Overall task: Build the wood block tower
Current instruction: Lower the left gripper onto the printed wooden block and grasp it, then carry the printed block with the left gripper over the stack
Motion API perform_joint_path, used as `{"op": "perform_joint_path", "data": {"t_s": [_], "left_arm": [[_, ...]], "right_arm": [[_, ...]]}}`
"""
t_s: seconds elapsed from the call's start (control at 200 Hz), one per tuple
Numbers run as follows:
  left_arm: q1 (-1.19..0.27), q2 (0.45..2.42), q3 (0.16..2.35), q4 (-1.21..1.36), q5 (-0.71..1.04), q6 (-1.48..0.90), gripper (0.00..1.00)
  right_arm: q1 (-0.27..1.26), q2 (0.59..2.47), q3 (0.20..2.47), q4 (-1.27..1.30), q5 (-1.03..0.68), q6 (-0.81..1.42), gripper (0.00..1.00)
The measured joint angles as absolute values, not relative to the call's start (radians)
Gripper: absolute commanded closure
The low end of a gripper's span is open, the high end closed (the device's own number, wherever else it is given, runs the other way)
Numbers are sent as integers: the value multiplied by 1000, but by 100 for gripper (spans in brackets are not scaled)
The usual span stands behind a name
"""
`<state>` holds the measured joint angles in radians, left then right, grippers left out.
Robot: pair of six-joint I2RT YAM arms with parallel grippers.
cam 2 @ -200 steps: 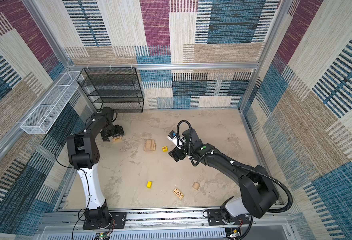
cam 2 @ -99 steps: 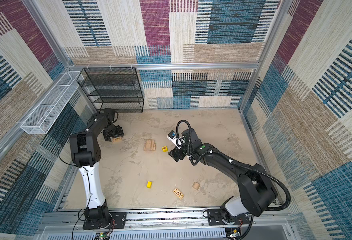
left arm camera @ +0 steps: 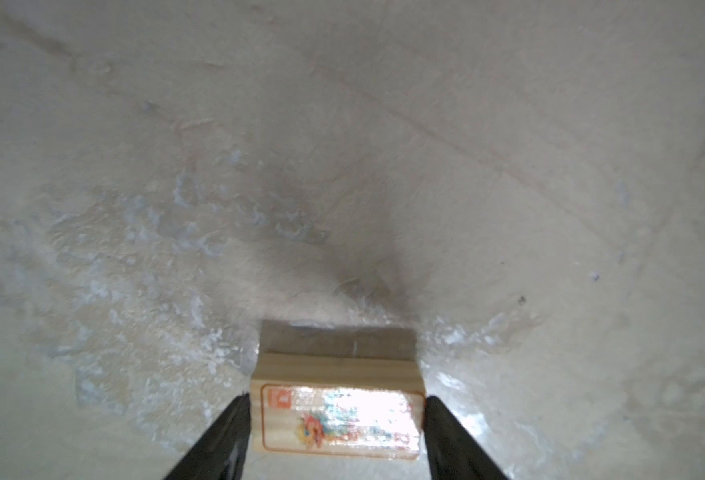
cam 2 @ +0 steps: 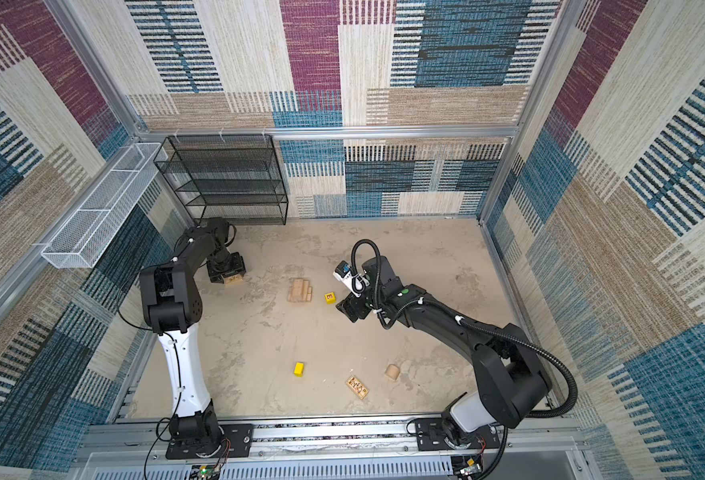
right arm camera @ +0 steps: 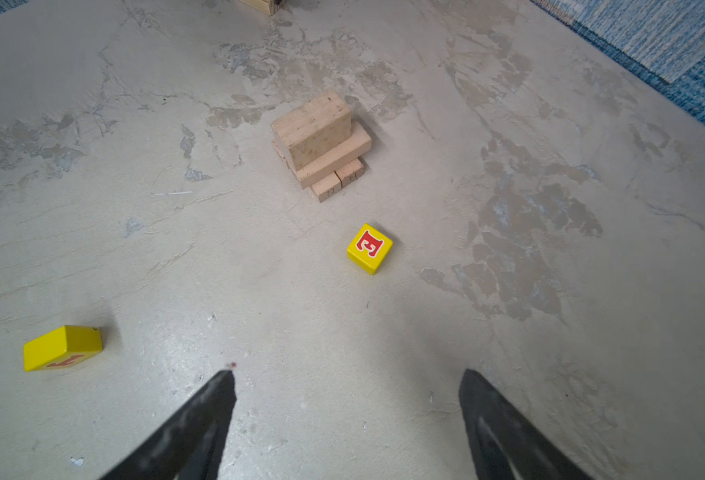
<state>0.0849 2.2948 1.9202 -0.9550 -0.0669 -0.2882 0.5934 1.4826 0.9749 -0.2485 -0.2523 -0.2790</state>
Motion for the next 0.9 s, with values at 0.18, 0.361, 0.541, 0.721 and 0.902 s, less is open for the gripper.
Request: {"op": "perform_joint_path", "data": {"t_s": [0.18,0.361,0.541,0.721,0.902], "left_arm": [[85,2296,1920,-955,-49,-284,35],[85,2296,1920,-955,-49,-284,42],[85,2288,1914,-956,-47,-284,49],[79,2204,1869,-958,-39,-285,52],[23,2095,1802,-958,-18,-290,52]], "right_arm": [[593,1488,977,-253,-255,-279,14],[593,1489,979,-256,-262,-279,14],[593,1489,979,-256,-262,-279,14],[593,1488,979,-256,-262,-279,15],[593,1488,980,-256,-263,-279,15]]}}
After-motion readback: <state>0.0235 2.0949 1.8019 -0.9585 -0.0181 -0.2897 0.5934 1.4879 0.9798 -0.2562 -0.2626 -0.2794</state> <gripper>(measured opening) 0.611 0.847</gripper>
